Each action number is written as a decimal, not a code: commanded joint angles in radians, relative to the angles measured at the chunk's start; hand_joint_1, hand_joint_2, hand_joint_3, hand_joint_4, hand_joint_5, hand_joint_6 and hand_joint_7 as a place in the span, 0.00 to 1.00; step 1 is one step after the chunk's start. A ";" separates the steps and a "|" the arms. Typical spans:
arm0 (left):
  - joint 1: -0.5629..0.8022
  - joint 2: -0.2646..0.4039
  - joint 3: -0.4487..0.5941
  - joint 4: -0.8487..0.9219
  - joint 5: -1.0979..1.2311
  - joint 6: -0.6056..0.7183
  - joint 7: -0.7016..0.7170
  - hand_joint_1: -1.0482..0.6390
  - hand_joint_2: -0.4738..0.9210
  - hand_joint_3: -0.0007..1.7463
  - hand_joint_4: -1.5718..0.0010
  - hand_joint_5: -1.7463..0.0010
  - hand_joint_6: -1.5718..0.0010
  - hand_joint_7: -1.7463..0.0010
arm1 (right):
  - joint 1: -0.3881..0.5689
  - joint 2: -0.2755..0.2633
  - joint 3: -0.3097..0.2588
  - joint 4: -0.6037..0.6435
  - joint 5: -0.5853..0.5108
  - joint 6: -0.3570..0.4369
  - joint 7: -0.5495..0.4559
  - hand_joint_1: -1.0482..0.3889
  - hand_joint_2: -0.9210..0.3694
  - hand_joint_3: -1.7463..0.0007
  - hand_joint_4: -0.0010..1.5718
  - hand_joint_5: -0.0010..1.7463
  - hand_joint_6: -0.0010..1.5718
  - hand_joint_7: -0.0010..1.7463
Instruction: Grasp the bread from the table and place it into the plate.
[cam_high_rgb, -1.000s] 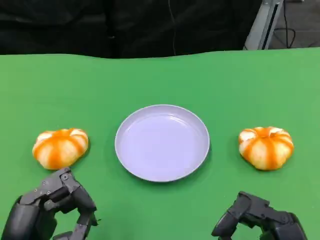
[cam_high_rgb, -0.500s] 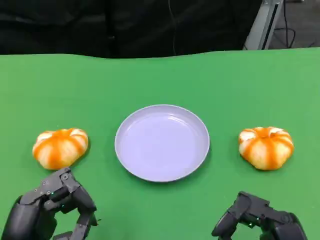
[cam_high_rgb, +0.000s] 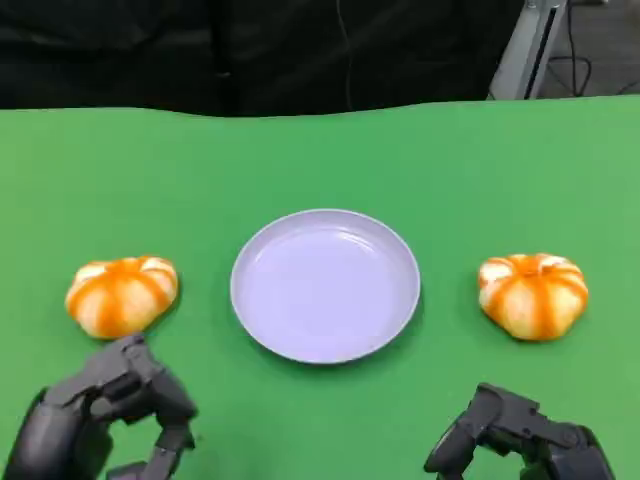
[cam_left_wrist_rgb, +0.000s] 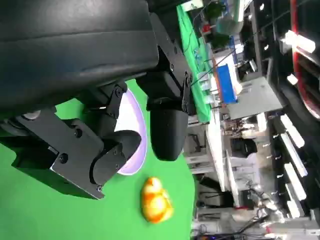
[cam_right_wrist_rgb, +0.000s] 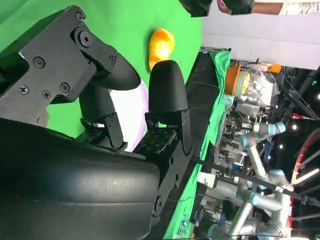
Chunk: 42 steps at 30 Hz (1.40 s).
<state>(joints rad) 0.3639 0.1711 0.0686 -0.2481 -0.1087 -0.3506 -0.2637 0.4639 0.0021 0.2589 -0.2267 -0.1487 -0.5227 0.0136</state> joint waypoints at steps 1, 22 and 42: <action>-0.223 0.263 0.021 -0.035 0.504 0.186 0.022 0.33 0.97 0.05 0.94 0.73 0.86 0.89 | 0.007 0.002 0.000 -0.015 0.005 0.012 -0.008 0.68 0.48 0.23 0.47 0.91 0.51 0.75; -0.391 0.343 -0.110 -0.006 0.841 0.406 0.000 0.26 1.00 0.00 1.00 0.85 0.88 0.99 | 0.029 0.001 0.010 -0.038 -0.006 0.013 -0.016 0.68 0.49 0.22 0.48 0.90 0.51 0.74; -0.498 0.341 -0.193 0.164 0.920 0.450 0.019 0.25 1.00 0.01 0.98 0.86 0.88 1.00 | 0.013 -0.001 0.005 -0.018 -0.007 0.003 -0.018 0.68 0.49 0.22 0.48 0.90 0.52 0.73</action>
<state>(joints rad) -0.0810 0.4966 -0.0912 -0.1794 0.7766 0.0779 -0.2576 0.4799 0.0086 0.2697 -0.2516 -0.1645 -0.5161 -0.0018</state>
